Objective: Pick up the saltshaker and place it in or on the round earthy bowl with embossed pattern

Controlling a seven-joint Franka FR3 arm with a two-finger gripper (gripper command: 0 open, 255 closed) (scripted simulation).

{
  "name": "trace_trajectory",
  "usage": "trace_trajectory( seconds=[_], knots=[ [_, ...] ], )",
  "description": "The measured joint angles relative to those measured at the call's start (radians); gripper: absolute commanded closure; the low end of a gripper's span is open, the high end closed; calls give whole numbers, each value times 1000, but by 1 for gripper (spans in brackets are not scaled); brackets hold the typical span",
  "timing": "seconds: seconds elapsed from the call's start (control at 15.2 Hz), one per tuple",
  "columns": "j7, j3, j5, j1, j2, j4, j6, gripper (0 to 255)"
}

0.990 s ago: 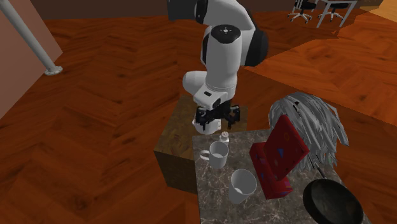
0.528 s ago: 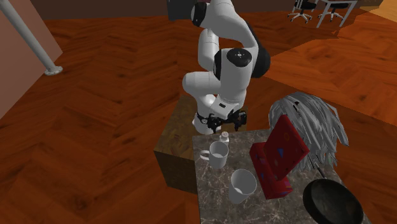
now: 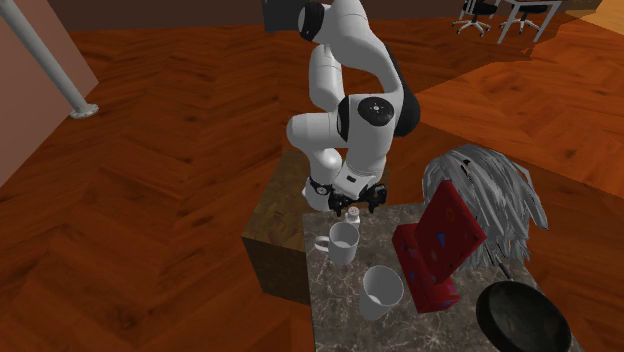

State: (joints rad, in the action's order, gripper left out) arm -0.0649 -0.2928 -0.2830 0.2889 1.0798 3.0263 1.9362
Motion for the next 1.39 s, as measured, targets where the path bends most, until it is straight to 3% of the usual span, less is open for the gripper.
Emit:
trace_trajectory(
  seconds=[0.46,0.53,1.19,1.39],
  knots=[
    [-2,-4,-5,1,-10,14,23,0],
    [-2,-4,-5,1,-10,14,23,255],
    [-2,-4,-5,1,-10,14,23,255],
    [0,3,4,-2,6,-7,-13,255]
  ],
)
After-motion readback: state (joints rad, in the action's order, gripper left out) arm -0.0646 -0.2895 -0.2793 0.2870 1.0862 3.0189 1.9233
